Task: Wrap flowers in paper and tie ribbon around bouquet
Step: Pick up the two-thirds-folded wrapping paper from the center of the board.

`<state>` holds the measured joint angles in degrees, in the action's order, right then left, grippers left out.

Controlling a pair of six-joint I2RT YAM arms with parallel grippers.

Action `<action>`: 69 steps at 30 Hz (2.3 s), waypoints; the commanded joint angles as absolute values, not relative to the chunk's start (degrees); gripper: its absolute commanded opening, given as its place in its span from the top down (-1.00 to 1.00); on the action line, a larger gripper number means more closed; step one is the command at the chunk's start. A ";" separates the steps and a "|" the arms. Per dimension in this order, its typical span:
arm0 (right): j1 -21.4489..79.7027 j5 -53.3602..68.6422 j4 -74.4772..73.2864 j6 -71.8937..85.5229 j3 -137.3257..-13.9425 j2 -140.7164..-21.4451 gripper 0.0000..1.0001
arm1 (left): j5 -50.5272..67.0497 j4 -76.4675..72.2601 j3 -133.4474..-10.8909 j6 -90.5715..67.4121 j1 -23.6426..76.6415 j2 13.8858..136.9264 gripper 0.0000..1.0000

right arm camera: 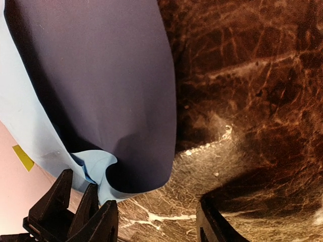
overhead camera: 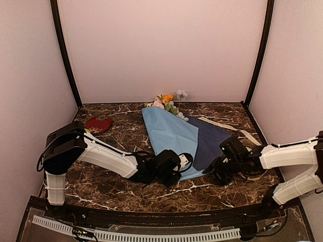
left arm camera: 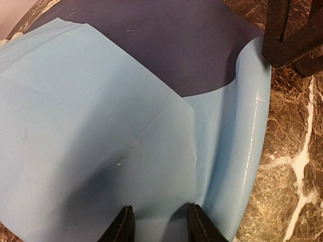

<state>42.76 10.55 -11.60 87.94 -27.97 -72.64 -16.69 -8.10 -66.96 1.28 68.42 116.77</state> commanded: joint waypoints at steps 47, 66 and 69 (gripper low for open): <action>58.46 -14.84 -18.87 24.37 -47.32 -78.25 1.00 | -9.52 -6.23 -63.56 1.11 68.68 117.95 0.10; 62.49 -10.94 -9.04 11.21 -48.46 -90.67 1.00 | -2.97 -18.50 -54.05 0.35 68.09 107.66 0.01; 62.45 -11.67 -9.88 10.91 -49.13 -92.86 1.00 | -2.27 -20.09 -52.24 1.35 68.07 104.04 -0.08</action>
<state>62.92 -9.63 -10.17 11.33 -48.18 -89.36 -7.27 -18.24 -55.13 -0.45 67.11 110.61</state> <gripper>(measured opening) 0.004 0.513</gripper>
